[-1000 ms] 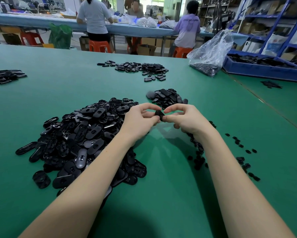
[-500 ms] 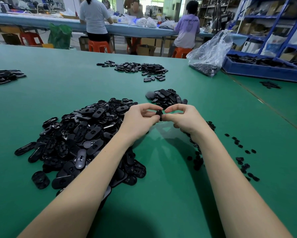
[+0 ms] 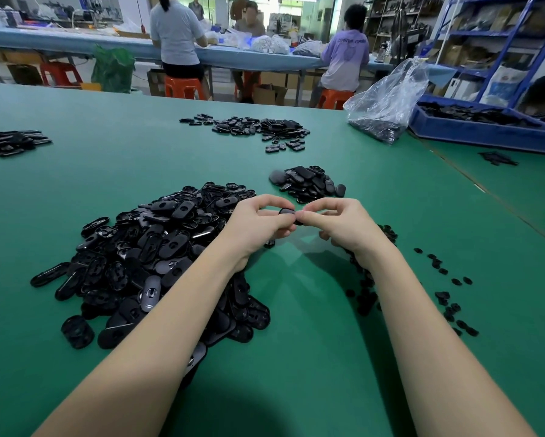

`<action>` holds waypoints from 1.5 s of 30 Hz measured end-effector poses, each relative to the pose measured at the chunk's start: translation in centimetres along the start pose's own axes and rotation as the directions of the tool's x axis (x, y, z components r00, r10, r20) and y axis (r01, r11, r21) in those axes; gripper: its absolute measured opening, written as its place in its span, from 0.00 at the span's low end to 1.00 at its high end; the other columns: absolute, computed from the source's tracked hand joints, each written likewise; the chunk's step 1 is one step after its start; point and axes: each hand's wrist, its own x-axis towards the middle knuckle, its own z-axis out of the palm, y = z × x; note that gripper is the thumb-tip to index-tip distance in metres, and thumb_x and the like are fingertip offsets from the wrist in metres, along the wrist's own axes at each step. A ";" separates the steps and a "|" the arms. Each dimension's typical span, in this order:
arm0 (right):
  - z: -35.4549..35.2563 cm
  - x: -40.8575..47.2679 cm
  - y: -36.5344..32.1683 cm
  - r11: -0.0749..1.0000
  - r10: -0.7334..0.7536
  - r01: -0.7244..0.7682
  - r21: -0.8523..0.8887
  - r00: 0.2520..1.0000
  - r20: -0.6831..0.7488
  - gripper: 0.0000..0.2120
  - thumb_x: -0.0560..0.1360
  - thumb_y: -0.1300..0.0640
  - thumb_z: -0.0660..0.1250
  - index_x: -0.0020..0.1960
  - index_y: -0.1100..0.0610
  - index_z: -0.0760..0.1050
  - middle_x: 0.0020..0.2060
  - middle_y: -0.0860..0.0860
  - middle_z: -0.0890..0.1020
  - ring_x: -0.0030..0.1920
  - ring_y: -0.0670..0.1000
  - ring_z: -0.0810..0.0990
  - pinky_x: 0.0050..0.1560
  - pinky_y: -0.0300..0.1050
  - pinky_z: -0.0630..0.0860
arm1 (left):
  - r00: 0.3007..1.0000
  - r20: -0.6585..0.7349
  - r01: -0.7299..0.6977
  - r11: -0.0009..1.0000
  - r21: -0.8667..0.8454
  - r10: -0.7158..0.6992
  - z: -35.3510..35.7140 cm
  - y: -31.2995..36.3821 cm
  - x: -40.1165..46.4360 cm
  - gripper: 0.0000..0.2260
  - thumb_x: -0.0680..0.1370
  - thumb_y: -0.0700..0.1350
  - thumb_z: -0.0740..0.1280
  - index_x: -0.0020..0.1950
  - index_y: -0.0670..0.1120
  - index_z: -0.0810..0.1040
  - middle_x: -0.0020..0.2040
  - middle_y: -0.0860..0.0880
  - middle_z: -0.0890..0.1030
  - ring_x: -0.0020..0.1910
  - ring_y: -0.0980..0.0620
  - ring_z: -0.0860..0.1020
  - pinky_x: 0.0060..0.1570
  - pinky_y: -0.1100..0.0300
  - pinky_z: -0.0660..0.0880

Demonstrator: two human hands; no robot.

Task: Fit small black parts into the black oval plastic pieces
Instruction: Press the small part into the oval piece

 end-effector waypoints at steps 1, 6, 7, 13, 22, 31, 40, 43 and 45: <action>0.0 0.0 0.0 1.000 -0.003 0.003 0.003 1.000 0.008 0.06 0.72 0.51 0.79 0.44 0.52 0.85 0.34 0.47 0.82 0.26 0.42 0.69 0.26 0.30 0.66 | 1.000 -0.006 0.001 1.000 -0.001 -0.001 0.0 0.0 0.0 0.06 0.75 0.31 0.71 0.50 0.40 0.81 0.40 0.43 0.85 0.37 0.53 0.84 0.43 0.64 0.82; -0.1 0.2 -0.1 1.000 -0.025 0.026 -0.015 1.000 0.018 0.02 0.74 0.57 0.77 0.43 0.54 0.85 0.29 0.43 0.80 0.23 0.40 0.68 0.26 0.29 0.66 | 1.000 -0.015 0.004 1.000 0.015 -0.004 0.0 0.0 0.0 0.07 0.75 0.31 0.71 0.51 0.40 0.81 0.39 0.42 0.85 0.36 0.52 0.83 0.40 0.65 0.80; 0.0 0.3 -0.1 0.999 -0.032 0.033 -0.034 0.999 0.014 0.03 0.74 0.58 0.77 0.42 0.53 0.84 0.27 0.42 0.79 0.23 0.39 0.68 0.27 0.28 0.66 | 1.000 -0.015 0.006 1.000 0.028 -0.005 0.1 0.0 -0.1 0.07 0.75 0.31 0.71 0.51 0.40 0.81 0.39 0.42 0.85 0.36 0.52 0.83 0.39 0.65 0.79; 0.1 0.4 0.2 0.992 -0.043 0.045 -0.120 0.999 0.021 0.03 0.74 0.56 0.77 0.41 0.52 0.84 0.29 0.44 0.78 0.24 0.39 0.70 0.28 0.30 0.67 | 1.000 -0.024 0.015 0.995 0.100 -0.012 0.2 -0.3 -0.2 0.06 0.74 0.33 0.72 0.48 0.42 0.81 0.36 0.46 0.85 0.29 0.57 0.80 0.29 0.70 0.72; 0.2 0.7 0.8 0.984 -0.115 0.118 -0.132 0.993 0.031 0.04 0.74 0.57 0.77 0.42 0.54 0.82 0.29 0.44 0.78 0.26 0.40 0.71 0.33 0.35 0.68 | 0.999 -0.048 0.017 0.992 0.122 -0.012 0.0 -0.3 0.1 0.07 0.74 0.33 0.73 0.51 0.40 0.81 0.40 0.43 0.86 0.32 0.54 0.81 0.33 0.67 0.74; 1.1 0.9 1.2 0.979 -0.118 0.105 -0.177 0.991 -0.063 0.07 0.71 0.55 0.77 0.38 0.51 0.80 0.27 0.41 0.80 0.26 0.37 0.73 0.30 0.28 0.67 | 0.993 -0.115 -0.010 0.978 0.210 0.035 0.5 -1.2 0.5 0.06 0.75 0.36 0.73 0.50 0.45 0.82 0.40 0.47 0.87 0.35 0.55 0.83 0.39 0.64 0.77; 1.4 0.7 1.5 0.983 -0.123 0.112 -0.143 0.989 -0.076 0.06 0.73 0.56 0.77 0.40 0.52 0.80 0.26 0.41 0.79 0.27 0.38 0.73 0.30 0.29 0.68 | 0.992 -0.115 -0.018 0.973 0.232 0.046 0.2 -1.5 0.8 0.07 0.74 0.37 0.74 0.50 0.46 0.82 0.41 0.47 0.87 0.40 0.51 0.85 0.44 0.60 0.80; 1.1 0.7 1.5 0.992 -0.097 0.093 -0.081 0.994 -0.049 0.05 0.74 0.56 0.78 0.42 0.54 0.82 0.30 0.43 0.81 0.29 0.40 0.74 0.32 0.30 0.69 | 0.999 -0.024 -0.026 0.995 0.100 0.028 -0.2 -1.3 0.5 0.06 0.76 0.33 0.72 0.49 0.42 0.80 0.40 0.44 0.86 0.37 0.53 0.84 0.41 0.65 0.80; 1.1 0.7 1.5 0.992 -0.095 0.091 -0.084 0.994 -0.047 0.06 0.74 0.56 0.78 0.42 0.53 0.82 0.30 0.43 0.81 0.28 0.39 0.74 0.32 0.29 0.69 | 1.000 -0.014 -0.027 0.996 0.083 0.028 -0.2 -1.2 0.5 0.07 0.76 0.32 0.72 0.49 0.42 0.80 0.41 0.43 0.86 0.37 0.53 0.84 0.42 0.65 0.80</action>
